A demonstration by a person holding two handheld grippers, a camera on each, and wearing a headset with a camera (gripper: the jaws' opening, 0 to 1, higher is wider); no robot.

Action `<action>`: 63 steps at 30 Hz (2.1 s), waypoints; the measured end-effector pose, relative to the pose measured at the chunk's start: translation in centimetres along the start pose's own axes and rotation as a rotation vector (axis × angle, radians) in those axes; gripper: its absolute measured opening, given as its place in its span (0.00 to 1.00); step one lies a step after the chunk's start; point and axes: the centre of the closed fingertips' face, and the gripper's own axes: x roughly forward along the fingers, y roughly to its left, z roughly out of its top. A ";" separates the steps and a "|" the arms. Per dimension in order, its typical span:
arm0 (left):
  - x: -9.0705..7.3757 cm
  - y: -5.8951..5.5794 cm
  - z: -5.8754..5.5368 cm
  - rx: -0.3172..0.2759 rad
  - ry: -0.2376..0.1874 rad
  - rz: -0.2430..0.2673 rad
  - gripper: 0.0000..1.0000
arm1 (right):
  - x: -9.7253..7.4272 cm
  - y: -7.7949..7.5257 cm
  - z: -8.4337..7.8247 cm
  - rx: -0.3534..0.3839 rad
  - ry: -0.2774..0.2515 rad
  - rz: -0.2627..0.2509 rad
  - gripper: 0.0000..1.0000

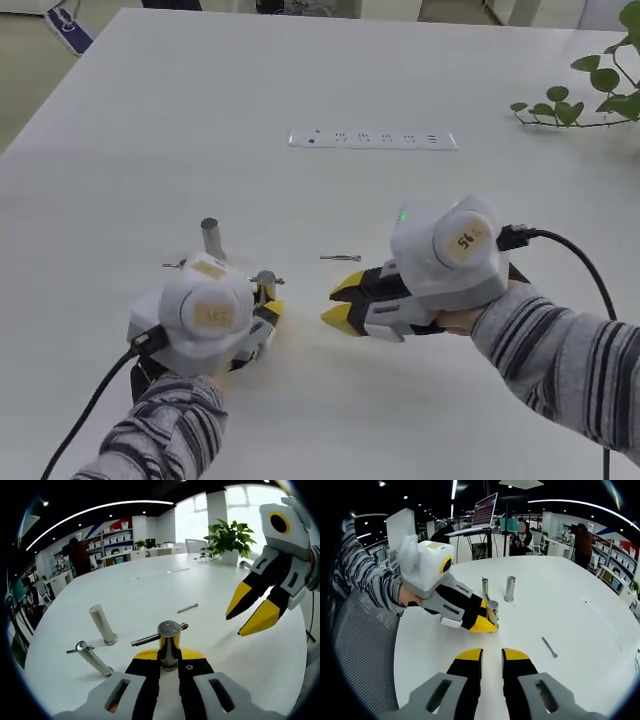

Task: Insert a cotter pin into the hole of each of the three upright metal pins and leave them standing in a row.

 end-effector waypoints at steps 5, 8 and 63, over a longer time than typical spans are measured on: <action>0.6 0.3 0.5 -0.040 -0.017 -0.002 0.09 | 0.0 -0.3 -0.5 0.017 0.008 -0.006 0.10; 0.9 0.3 0.6 -0.047 -0.018 -0.003 0.09 | 0.0 -0.5 -0.9 0.026 0.015 -0.011 0.10; -6.0 -1.1 1.0 -0.098 -0.054 -0.024 0.62 | 3.5 -2.1 9.7 0.170 -0.160 -0.046 0.29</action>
